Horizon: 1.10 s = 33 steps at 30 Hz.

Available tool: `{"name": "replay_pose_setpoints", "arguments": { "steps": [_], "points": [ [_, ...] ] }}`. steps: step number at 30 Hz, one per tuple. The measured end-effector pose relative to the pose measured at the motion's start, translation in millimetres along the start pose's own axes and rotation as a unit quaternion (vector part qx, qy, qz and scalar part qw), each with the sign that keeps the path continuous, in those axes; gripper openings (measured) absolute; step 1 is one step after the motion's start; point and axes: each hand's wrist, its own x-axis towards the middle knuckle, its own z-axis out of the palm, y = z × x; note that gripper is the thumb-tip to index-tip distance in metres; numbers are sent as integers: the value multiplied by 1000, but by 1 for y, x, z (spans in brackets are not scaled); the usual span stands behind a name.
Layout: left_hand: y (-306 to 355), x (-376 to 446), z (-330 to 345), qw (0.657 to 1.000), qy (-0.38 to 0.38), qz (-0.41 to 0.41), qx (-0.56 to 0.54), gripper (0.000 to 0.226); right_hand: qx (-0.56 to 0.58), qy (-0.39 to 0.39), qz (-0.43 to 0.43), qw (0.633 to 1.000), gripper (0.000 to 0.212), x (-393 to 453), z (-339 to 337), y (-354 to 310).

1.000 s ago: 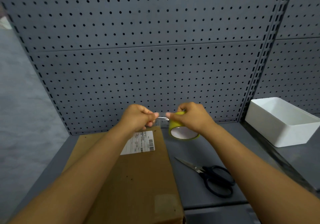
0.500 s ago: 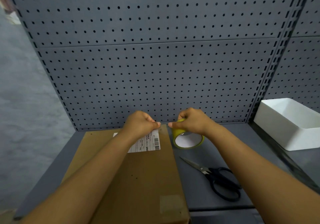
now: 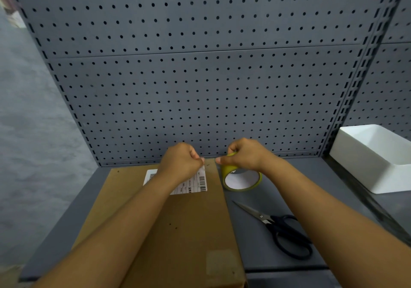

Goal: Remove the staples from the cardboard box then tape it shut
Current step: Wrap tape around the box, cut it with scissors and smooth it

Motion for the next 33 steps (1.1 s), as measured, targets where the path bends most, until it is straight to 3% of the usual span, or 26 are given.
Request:
{"name": "replay_pose_setpoints", "arguments": {
  "steps": [12,14,16,18,21,24,33],
  "points": [
    [0,1,2,998,31,-4,46,26,15,-24,24,999,44,4,4,5],
    [-4,4,2,999,32,-10,29,19,21,-23,27,999,43,4,5,6],
    [-9,5,1,999,45,11,25,3,19,-23,28,999,43,4,5,6],
    [-8,1,0,995,53,77,37,17,16,-25,29,999,44,5,5,6],
    [-5,-15,4,976,-57,192,83,39,21,-25,26,999,46,5,5,9],
    [-9,-24,3,941,-187,223,172,52,17,-23,20,999,47,5,6,10],
    [-10,-30,-2,931,-208,226,197,60,15,-18,25,999,45,2,7,8]
  ]
}}
